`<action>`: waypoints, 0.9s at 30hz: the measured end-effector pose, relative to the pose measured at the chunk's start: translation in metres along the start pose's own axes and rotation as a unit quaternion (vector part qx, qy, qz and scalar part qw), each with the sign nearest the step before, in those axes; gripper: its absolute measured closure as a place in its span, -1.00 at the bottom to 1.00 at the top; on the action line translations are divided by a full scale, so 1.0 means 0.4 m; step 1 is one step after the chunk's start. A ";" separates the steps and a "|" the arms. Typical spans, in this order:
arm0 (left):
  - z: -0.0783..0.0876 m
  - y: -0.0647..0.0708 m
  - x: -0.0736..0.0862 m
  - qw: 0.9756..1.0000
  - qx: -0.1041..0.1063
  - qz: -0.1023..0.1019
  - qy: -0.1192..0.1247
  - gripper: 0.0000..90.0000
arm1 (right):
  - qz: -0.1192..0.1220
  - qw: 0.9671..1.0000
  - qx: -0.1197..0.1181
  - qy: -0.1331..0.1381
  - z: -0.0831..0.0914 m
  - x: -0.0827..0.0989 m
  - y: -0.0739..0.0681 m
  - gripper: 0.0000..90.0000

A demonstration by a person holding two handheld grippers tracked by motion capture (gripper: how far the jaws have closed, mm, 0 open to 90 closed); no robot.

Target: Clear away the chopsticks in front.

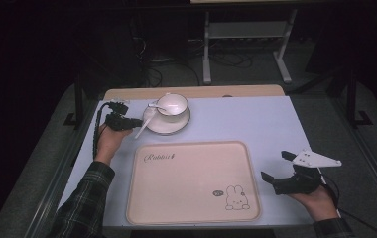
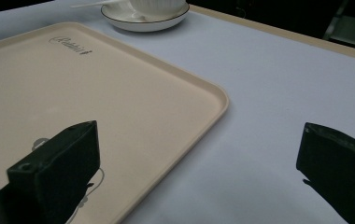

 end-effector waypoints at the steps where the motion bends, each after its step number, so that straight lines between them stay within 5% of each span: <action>1: -0.003 0.001 0.002 1.000 0.002 0.001 -0.001 0.69 | 0.000 1.000 0.000 0.000 0.000 0.000 0.000 -1.00; 27: -0.048 0.009 0.045 0.999 -0.009 -0.007 -0.039 0.79 | -0.001 1.000 -0.001 -0.003 -0.001 0.002 -0.001 -1.00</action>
Point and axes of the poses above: each handheld gripper's, and its own axes: z roughly backward along the jaws, x roughly out of its underside, y roughly to its right, the point moved 7 cm from there along -z, roughly forward along the jaws, and after that the axes turned 10 degrees about -x, right-handed, at the moved point
